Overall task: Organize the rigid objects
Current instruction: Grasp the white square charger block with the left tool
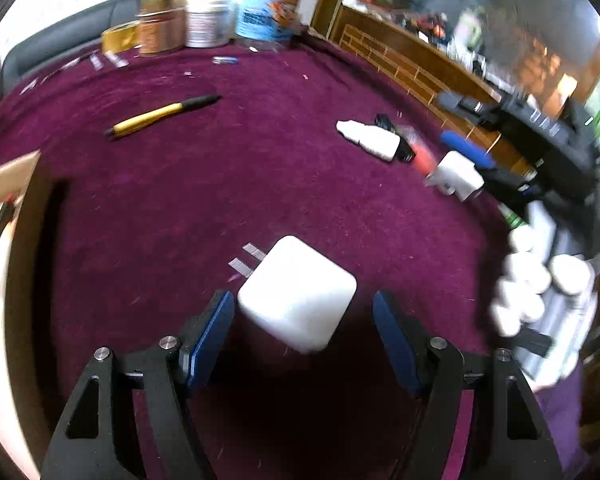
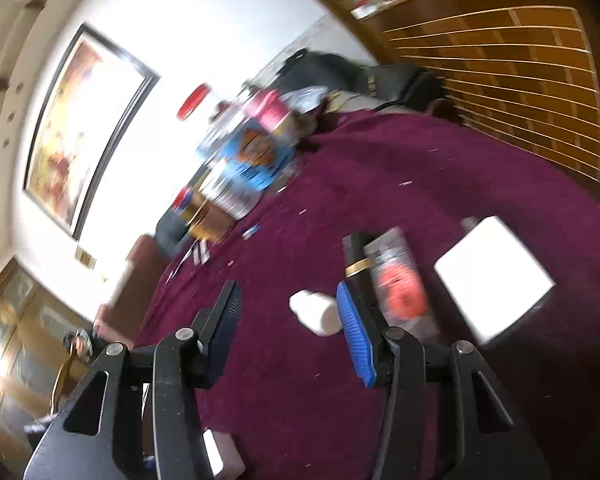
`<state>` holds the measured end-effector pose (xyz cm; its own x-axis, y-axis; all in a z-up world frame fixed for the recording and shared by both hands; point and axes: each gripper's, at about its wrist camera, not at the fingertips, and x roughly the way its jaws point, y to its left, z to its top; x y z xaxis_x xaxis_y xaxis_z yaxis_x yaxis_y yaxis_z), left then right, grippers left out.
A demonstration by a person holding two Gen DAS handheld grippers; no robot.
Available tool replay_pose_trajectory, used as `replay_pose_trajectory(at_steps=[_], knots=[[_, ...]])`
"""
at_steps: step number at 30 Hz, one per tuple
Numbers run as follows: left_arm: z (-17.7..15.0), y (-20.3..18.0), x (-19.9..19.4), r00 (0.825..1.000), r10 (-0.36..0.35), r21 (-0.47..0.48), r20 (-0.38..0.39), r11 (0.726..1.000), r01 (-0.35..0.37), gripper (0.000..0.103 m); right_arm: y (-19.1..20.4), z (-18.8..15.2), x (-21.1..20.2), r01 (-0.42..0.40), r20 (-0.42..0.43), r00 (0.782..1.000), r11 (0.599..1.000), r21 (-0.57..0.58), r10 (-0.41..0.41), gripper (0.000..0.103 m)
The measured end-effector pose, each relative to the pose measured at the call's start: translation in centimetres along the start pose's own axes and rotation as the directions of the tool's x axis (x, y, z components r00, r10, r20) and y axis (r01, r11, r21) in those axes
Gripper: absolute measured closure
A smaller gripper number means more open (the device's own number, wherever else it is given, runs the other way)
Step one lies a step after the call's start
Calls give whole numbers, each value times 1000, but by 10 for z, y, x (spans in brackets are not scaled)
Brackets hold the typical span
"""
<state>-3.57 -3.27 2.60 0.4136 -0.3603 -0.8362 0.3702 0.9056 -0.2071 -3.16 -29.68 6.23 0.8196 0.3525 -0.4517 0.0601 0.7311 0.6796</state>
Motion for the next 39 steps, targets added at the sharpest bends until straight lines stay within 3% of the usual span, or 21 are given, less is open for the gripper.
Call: replay_pose_trajectory(at_steps=[5,7,10,18,20,27,31,39], knots=[[2,-20,19,994,108,125,35,986,-111,33,1,1,2,25,9,1000,1000,11,-25,54],[1,-17,17,993,107,125,38,986,-111,43,2,0,4,49,-3,999,999,-4,-49,54],[2,6,5,1000,5,30,14,1000,-6,47,7,-2,13,71,-24,997,997,-42,-72,54],[-14,46,-50,994,-77,-92,79,992,84,47,18,-12,29,68,-114,990,989,-129,-83,54],[-19,54,-65,991,-82,-94,103,991,92,47,27,-10,40,100,-162,978,980,-174,-128,54],[-39,84,-112,981,-67,-133,184,987,92,47,54,-8,91,220,-245,907,880,-421,-343,55],[-49,111,-130,976,-14,-180,218,982,54,47,55,-9,113,279,-231,863,805,-523,-449,55],[-78,170,-156,968,94,-315,233,949,-16,47,72,1,124,338,-149,850,739,-583,-506,55]])
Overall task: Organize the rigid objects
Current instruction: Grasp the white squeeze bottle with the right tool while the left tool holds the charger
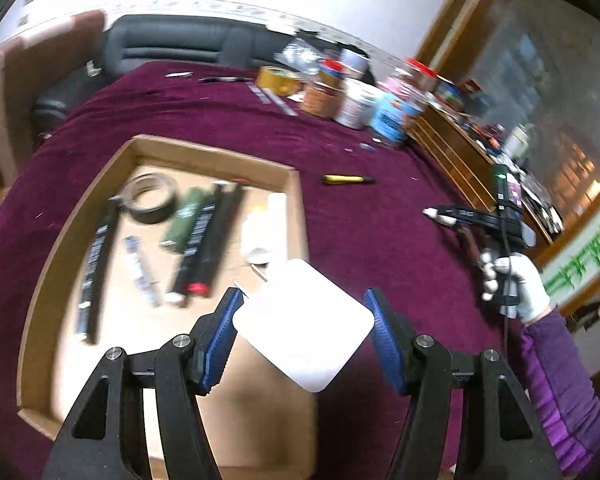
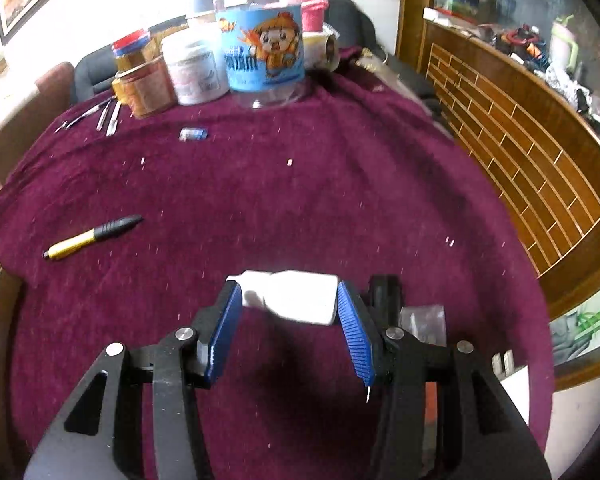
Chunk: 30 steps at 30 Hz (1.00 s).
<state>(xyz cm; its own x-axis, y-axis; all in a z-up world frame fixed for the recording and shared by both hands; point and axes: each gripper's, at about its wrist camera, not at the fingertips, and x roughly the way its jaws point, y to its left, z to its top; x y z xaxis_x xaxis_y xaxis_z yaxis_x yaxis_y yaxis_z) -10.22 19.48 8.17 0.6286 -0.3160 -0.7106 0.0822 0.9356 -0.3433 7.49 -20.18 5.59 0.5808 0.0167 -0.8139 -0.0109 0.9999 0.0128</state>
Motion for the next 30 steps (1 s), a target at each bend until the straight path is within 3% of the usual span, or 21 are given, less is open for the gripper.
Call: replay_pose_trajectory(at_steps=[7,9,12,15,18,19,20,24,26,30], knots=[[-12,34,-1,1000,22,-74,-18,997,-23,47,-3,13,12,-33,-20,999,999,24,33,54],[-14,36,-2,1000,18,-84,-20,996,-20,47,-3,12,16,-72,-29,997,997,33,73,49],[-13,36,-1,1000,9,-87,-19,996,-11,47,-8,7,21,-190,-62,979,978,87,196,50],[-11,35,1,1000,1,-94,-25,996,-3,47,-3,-6,15,-292,-99,949,953,84,300,51],[-12,34,3,1000,-2,-96,-29,995,-1,47,3,-22,3,-457,-187,866,886,80,464,51],[-12,35,4,1000,-5,-98,-30,995,2,47,4,-26,-2,-479,-200,852,874,75,484,51],[-12,35,4,1000,-7,-99,-30,995,4,47,3,-28,-6,-479,-196,853,875,69,483,51],[-13,34,7,999,-12,-102,-38,995,8,47,0,-28,-30,-397,-93,912,917,50,400,51],[-14,32,9,999,-15,-97,-45,995,10,47,11,-21,-39,-321,-27,947,947,-26,320,50],[-17,30,4,999,-11,-90,-40,996,7,47,39,-13,-20,-306,-70,952,945,-116,299,50]])
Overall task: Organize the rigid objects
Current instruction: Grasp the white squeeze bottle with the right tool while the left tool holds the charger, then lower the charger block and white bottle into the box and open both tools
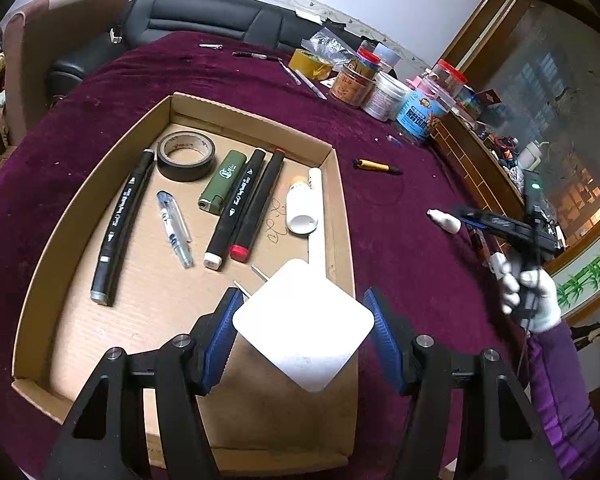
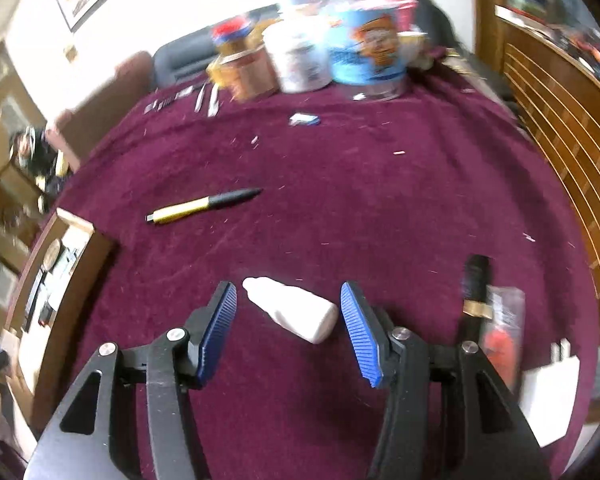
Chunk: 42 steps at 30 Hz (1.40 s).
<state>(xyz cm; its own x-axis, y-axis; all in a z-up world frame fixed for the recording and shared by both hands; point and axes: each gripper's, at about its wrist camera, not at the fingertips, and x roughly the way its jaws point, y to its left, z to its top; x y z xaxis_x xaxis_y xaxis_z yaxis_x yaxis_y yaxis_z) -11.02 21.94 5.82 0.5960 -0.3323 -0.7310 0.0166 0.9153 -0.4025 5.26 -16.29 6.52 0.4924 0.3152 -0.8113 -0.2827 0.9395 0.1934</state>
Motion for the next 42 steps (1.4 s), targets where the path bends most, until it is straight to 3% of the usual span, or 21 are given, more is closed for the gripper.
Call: replay_pose_trajectory(at_steps=[4,5,6,8,12,16,20,28,33,37,42], knots=[[1,10,-8,999,41,-13,2,999,-41,47,15,-5,32,52,-84,995,996,-69,-57,50],[2,14,-9,998,56,-20,-1,998,-56,47,18,-7,30,75,-73,994,993,-89,-81,54],[2,17,-9,998,64,-25,-4,998,-64,47,22,-11,29,96,-77,992,990,-105,-105,66],[2,24,-7,997,77,-40,-15,996,-77,47,24,-17,25,137,-84,986,984,-118,-147,79],[3,26,6,995,85,-22,-51,996,-86,47,22,-30,14,165,-83,981,982,-93,-173,80],[6,25,19,989,112,7,-96,994,-111,47,30,-34,-22,77,-30,997,997,-11,-77,80],[4,21,28,985,119,38,-129,993,-115,47,70,-31,-45,-48,8,999,999,-20,48,79],[-1,30,30,977,165,57,-136,986,-159,47,190,-37,-34,-264,-51,964,954,-140,260,79],[-3,41,26,976,184,60,-114,982,-178,46,244,-46,-11,-314,-110,948,930,-188,298,79],[-1,56,20,975,204,25,-87,979,-202,45,274,-54,13,-315,-159,945,924,-215,285,79],[-1,75,4,989,132,-60,-69,989,-137,42,291,-64,29,-296,-197,947,925,-237,253,79]])
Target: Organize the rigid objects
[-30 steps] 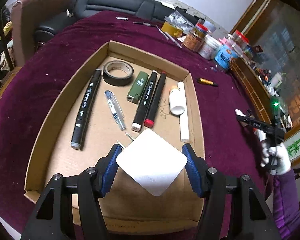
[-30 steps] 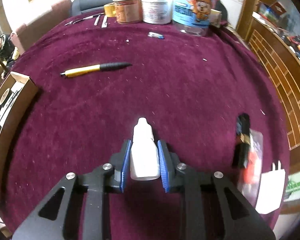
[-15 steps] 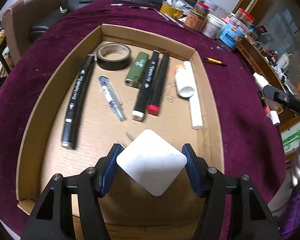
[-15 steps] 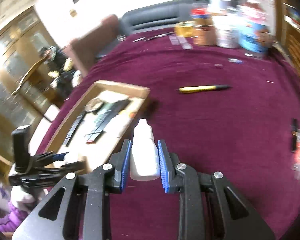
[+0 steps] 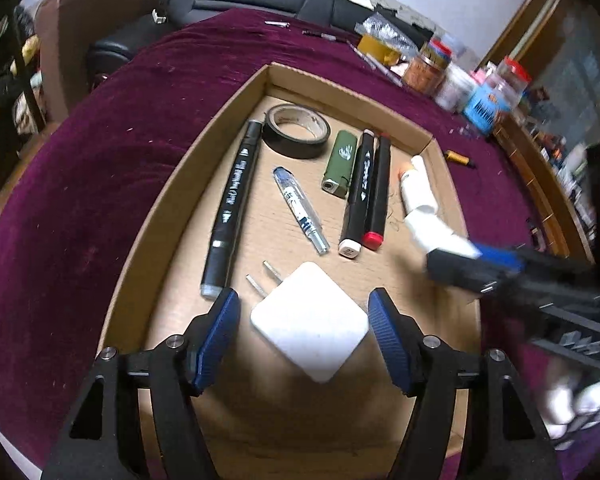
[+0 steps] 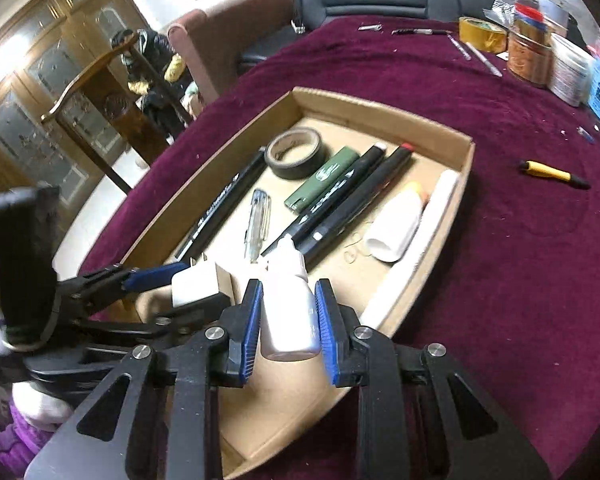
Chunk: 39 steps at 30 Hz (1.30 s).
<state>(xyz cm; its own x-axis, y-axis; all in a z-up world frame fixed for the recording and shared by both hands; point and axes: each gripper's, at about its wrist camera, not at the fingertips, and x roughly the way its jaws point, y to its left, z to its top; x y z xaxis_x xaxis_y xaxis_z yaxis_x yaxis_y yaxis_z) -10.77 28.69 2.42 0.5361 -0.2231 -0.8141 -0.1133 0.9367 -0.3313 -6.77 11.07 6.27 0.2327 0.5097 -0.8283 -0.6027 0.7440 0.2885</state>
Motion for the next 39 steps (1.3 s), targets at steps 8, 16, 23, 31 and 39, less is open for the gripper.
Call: replay_pose_trajectory(at_steps=[8,16,23,31,39], knots=[[0,32,-45,988,-75,-113,133,989,90,37,18,-8,20,-10,-53,999,999,-47,7,78],[0,35,-54,977,-119,-155,174,977,147,35,27,-16,-1,16,51,999,995,-96,-11,63],[-4,14,-51,975,-147,-138,166,976,170,35,1,-35,-45,79,174,983,994,-71,-66,53],[-5,-14,-49,976,-147,-71,161,985,160,35,-86,-71,-122,424,316,841,898,119,-440,53],[-8,-35,-43,982,-136,-40,132,989,143,35,-149,-96,-177,629,340,637,721,289,-692,43]])
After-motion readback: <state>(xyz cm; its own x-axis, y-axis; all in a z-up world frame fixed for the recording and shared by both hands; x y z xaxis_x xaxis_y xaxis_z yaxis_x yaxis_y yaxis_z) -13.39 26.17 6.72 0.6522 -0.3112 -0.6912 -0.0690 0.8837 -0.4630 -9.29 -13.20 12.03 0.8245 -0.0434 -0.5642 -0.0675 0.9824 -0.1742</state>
